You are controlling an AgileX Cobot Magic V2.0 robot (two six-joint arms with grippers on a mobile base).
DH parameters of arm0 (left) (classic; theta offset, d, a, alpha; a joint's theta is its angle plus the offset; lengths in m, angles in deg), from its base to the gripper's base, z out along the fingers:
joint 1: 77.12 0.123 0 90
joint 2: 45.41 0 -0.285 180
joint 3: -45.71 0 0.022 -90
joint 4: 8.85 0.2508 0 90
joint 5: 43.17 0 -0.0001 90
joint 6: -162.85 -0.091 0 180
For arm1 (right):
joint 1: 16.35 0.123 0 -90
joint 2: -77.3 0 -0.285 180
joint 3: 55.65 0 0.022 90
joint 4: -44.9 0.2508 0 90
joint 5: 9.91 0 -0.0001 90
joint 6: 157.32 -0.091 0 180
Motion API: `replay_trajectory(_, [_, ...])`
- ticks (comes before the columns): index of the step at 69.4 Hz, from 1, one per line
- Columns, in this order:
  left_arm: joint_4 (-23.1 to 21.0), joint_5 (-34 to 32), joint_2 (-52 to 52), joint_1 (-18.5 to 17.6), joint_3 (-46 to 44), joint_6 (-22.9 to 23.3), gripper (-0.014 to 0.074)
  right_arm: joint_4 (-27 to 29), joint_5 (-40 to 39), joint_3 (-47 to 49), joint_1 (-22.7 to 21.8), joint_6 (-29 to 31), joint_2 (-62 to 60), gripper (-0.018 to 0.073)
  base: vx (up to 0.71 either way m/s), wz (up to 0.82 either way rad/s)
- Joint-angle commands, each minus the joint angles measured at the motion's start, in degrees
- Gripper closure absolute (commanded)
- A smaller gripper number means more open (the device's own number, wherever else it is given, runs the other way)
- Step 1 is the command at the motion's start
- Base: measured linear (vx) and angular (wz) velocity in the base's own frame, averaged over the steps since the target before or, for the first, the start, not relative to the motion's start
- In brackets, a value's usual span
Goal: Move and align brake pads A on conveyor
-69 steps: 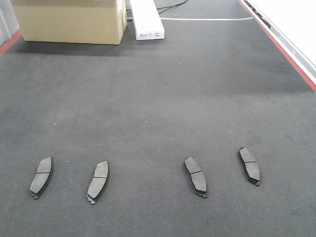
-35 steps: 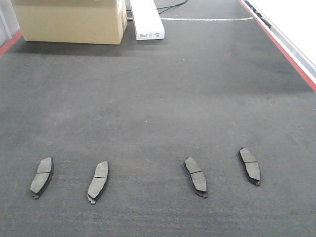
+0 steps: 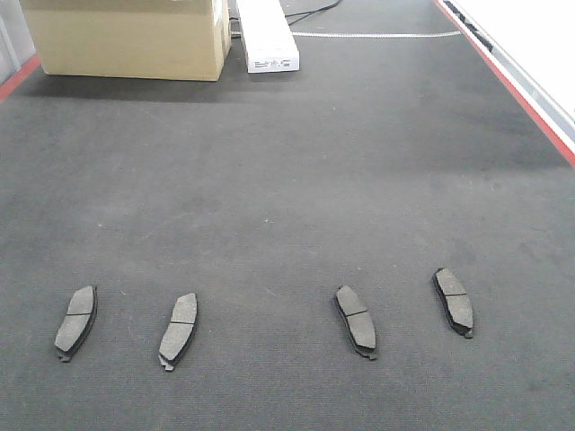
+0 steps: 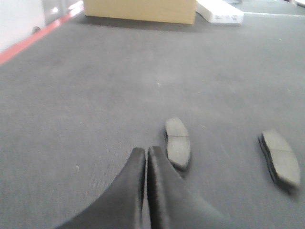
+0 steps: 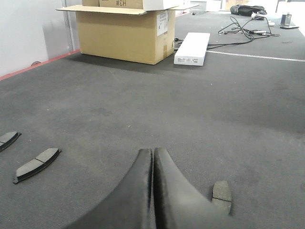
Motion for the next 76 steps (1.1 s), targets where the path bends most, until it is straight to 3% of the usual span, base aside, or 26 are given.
replay_trajectory(1, [-0.35, -9.49, 0.95, 0.34, 1.18, 0.72, 0.0603, -0.05, -4.01, 1.55, -0.07, 0.60, 0.78, 0.0571, 0.00, 0.00])
replay_trajectory(10, [0.23, -12.05, 0.95, -0.06, 1.18, 0.79, 0.0603, -0.05, -4.02, 1.55, -0.07, 0.60, 0.83, 0.0571, 0.00, 0.00])
replay_trajectory(24, [0.76, -11.58, 0.95, -6.07, 1.18, 0.84, 0.0603, -0.05, -4.02, 1.55, -0.07, 0.60, 0.83, 0.0571, 0.00, 0.00])
replay_trajectory(32, [0.76, -12.69, 0.95, -6.09, 1.18, 2.75, 0.0603, -0.05, -4.02, 1.55, -0.07, 0.60, 0.83, 0.0571, 0.00, 0.00])
replay_trajectory(76, [0.76, -12.56, 0.90, -6.09, 1.18, 2.75, 0.0603, -0.05, -4.02, 1.55, -0.07, 0.60, 0.83, 0.0571, 0.00, 0.00])
